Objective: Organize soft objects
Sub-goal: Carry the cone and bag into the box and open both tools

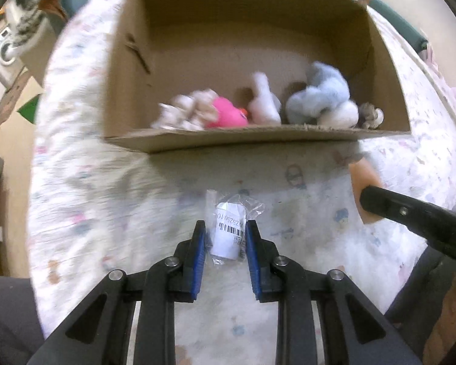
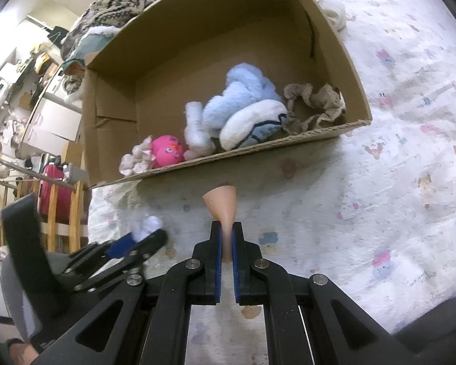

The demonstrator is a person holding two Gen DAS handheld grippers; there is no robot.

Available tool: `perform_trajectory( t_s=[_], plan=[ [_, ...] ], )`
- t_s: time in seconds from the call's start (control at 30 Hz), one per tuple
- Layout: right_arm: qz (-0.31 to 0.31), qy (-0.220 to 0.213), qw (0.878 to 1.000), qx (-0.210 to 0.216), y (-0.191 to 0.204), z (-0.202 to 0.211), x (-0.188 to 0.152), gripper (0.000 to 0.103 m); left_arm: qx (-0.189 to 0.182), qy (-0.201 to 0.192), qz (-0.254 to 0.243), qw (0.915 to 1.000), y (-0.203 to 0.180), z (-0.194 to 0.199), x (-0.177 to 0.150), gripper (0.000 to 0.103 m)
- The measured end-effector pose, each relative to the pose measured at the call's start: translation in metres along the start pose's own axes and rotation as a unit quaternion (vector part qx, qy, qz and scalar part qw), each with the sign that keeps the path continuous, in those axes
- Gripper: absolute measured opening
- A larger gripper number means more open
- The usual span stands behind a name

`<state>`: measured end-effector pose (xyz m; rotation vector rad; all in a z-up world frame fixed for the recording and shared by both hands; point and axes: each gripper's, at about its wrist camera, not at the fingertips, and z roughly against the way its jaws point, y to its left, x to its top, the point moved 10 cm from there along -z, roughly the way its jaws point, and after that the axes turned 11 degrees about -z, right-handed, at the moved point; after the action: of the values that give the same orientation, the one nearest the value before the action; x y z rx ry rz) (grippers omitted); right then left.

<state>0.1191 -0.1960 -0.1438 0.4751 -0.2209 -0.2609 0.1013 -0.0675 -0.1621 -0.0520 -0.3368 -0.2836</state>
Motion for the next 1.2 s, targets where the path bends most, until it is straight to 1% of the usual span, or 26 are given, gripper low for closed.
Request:
perform_trajectory(
  t_s=[0.13,0.17,0.23,0.3,0.4,0.47,0.5,0.67,0.77,0.9,1.07,1.2],
  plan=[
    [0.007,-0.011,1.000,0.014,0.006,0.010,0.000,0.008,0.023,-0.029,0.001,0.9993,0.020,0.034,-0.005,0.023],
    [0.009,-0.015,1.000,0.018,0.008,0.013,0.000,0.008,0.032,-0.038,0.000,0.9987,0.029,0.043,0.002,0.023],
    [0.013,-0.023,0.999,0.030,0.013,0.020,0.000,0.008,0.044,-0.055,0.004,0.9975,0.037,0.056,0.007,0.023],
    [0.019,-0.034,0.998,0.047,0.019,0.027,0.000,0.008,0.050,-0.068,0.011,0.9964,0.053,0.068,0.018,0.023],
    [0.038,-0.055,0.995,0.070,0.034,0.041,0.002,0.008,0.060,-0.087,0.024,0.9941,0.061,0.077,0.029,0.023],
    [0.050,-0.065,0.992,0.094,0.047,0.052,0.004,0.008,0.067,-0.101,0.031,0.9921,0.067,0.088,0.032,0.023],
    [0.054,-0.071,0.991,0.101,0.052,0.058,0.006,0.008,0.069,-0.108,0.032,0.9913,0.065,0.090,0.036,0.023],
    [0.066,-0.096,0.986,0.119,0.072,0.081,0.019,0.008,0.075,-0.137,0.025,0.9873,0.070,0.109,0.054,0.023],
    [0.063,-0.108,0.984,0.129,0.077,0.087,0.030,0.008,0.075,-0.149,0.022,0.9857,0.072,0.114,0.067,0.023],
    [0.061,-0.121,0.983,0.128,0.077,0.089,0.046,0.008,0.072,-0.154,0.016,0.9853,0.072,0.113,0.084,0.023],
    [0.053,-0.125,0.983,0.125,0.072,0.082,0.065,0.008,0.067,-0.150,0.001,0.9864,0.066,0.095,0.099,0.023],
    [0.055,-0.125,0.984,0.118,0.071,0.068,0.077,0.008,0.060,-0.147,-0.004,0.9874,0.065,0.078,0.107,0.023]
  ],
)
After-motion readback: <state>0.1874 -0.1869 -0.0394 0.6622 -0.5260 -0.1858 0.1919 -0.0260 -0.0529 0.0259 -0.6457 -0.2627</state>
